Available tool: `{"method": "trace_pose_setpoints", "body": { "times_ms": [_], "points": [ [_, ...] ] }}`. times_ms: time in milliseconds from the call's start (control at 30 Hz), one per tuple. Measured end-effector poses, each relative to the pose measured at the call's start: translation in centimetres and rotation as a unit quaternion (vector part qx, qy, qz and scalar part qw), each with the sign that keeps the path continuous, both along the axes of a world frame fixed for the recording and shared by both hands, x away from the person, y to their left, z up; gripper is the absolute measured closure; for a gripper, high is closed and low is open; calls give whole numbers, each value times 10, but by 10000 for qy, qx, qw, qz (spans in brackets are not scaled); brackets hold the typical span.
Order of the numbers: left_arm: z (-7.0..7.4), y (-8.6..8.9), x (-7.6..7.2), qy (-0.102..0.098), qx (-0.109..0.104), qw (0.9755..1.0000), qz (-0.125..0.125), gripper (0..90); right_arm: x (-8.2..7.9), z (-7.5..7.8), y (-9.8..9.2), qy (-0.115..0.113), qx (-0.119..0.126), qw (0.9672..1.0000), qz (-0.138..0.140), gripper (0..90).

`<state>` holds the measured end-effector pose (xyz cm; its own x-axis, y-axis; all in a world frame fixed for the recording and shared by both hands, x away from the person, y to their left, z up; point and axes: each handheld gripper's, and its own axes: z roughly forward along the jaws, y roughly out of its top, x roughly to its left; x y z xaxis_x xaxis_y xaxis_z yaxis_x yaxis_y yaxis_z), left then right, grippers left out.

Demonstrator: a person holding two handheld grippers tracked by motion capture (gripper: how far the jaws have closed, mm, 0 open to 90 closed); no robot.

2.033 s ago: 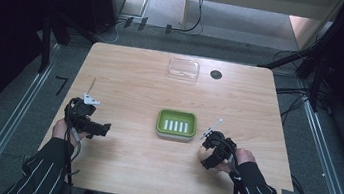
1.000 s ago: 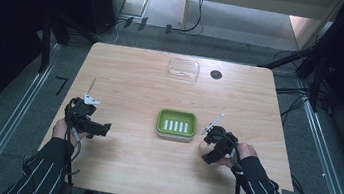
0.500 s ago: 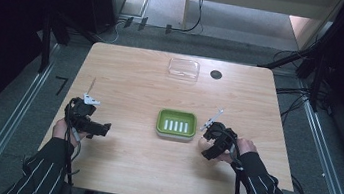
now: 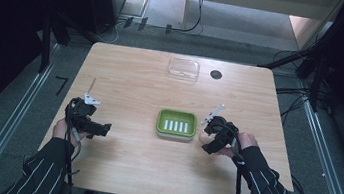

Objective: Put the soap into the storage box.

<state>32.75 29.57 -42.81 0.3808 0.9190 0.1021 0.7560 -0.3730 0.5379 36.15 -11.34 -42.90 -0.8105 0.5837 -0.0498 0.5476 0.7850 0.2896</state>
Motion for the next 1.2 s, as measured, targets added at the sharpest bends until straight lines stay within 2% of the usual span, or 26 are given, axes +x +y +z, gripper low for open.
{"method": "trace_pose_setpoints", "body": {
  "times_ms": [767, 1200],
  "points": [
    [0, 0, 0, 1, 15, 10000, 7, 0, 12, 19, 5, -326, 121, 9992, 188, 335],
    [-1, 0, 0, 1, 4, 10000, 32, 0, 18, 29, 14, -501, 178, 9980, 331, 336]
  ]
}}
